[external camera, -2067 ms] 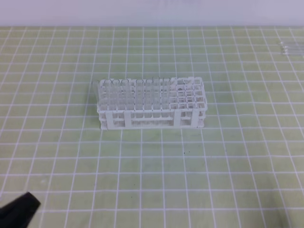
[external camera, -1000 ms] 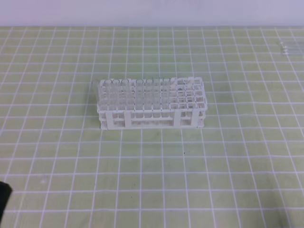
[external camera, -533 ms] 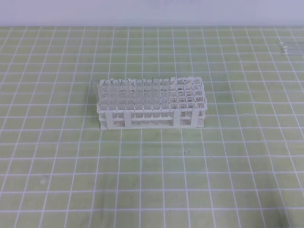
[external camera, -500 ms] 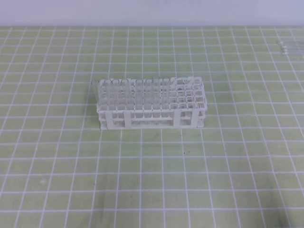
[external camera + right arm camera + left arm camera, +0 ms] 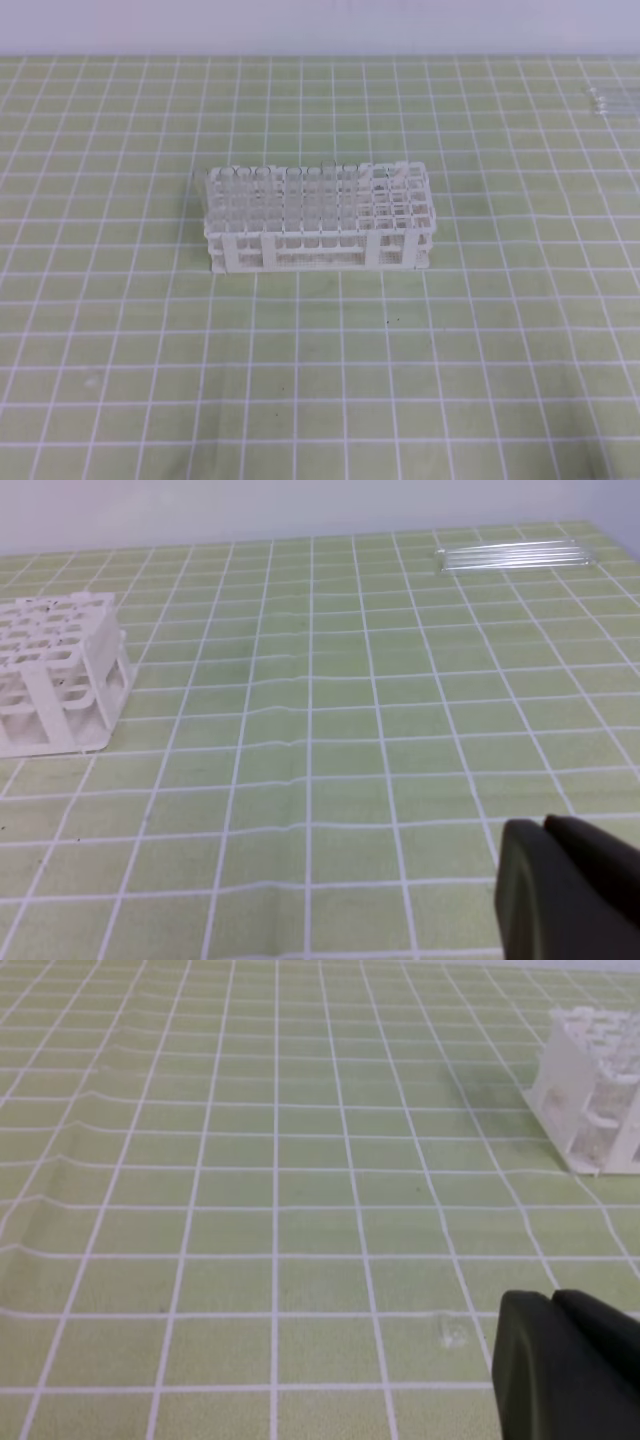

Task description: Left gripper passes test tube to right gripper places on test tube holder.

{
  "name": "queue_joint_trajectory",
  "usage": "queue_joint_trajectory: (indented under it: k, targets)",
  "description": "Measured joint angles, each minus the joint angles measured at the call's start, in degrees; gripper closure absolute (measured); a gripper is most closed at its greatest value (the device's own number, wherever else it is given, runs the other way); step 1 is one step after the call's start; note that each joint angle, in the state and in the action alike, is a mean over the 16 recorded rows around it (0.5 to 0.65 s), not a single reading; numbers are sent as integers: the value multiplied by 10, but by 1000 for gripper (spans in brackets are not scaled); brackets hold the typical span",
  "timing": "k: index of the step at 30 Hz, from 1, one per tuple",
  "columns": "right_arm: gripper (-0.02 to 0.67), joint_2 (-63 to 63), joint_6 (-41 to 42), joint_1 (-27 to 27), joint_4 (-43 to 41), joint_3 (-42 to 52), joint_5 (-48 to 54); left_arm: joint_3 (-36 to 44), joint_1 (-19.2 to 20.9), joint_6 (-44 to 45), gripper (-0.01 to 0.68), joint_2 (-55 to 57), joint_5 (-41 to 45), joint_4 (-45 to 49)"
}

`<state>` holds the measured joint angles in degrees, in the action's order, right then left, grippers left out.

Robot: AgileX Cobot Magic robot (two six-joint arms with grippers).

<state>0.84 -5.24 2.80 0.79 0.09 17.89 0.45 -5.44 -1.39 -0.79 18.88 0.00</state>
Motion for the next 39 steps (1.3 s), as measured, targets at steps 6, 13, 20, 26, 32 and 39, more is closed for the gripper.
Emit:
queue_joint_trajectory:
  k: [6,13,20,26,32,39]
  targets:
    - [665,0,0,0,0,0,0,1,1,0,675,-2,-1,0]
    - [665,0,0,0,0,0,0,4,1,0,675,-6,-3,0]
    - [665,0,1,0,0,0,0,4,1,-1,675,-6,-4,0]
    - [665,0,2,0,0,0,0,4,1,-1,675,-5,-4,0]
    - [665,0,1,0,0,0,0,4,1,-1,675,-5,-4,0]
    - [665,0,1,0,0,0,0,0,1,0,675,1,1,0]
